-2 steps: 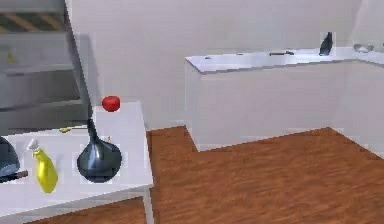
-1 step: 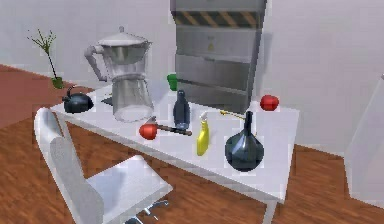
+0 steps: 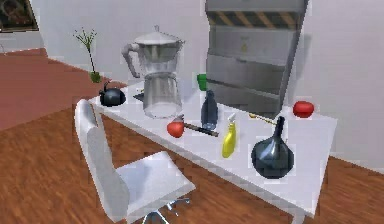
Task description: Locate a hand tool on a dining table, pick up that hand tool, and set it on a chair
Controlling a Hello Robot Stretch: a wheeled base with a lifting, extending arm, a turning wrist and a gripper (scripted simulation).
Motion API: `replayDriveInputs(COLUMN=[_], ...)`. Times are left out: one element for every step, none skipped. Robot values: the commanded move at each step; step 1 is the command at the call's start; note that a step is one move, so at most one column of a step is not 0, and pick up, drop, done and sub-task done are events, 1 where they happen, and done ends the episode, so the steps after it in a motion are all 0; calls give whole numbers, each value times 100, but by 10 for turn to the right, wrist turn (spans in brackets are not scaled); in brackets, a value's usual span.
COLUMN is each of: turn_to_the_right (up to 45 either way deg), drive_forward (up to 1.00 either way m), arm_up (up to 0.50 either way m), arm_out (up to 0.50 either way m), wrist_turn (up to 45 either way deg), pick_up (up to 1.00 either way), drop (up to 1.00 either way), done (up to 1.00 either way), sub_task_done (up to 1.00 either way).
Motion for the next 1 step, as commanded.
replayDriveInputs(turn_to_the_right=[-30], drive_forward=[0], arm_up=[0], arm_out=[0], wrist_turn=[0], pick_up=[0], drop=[0], done=[0], sub_task_done=[0])
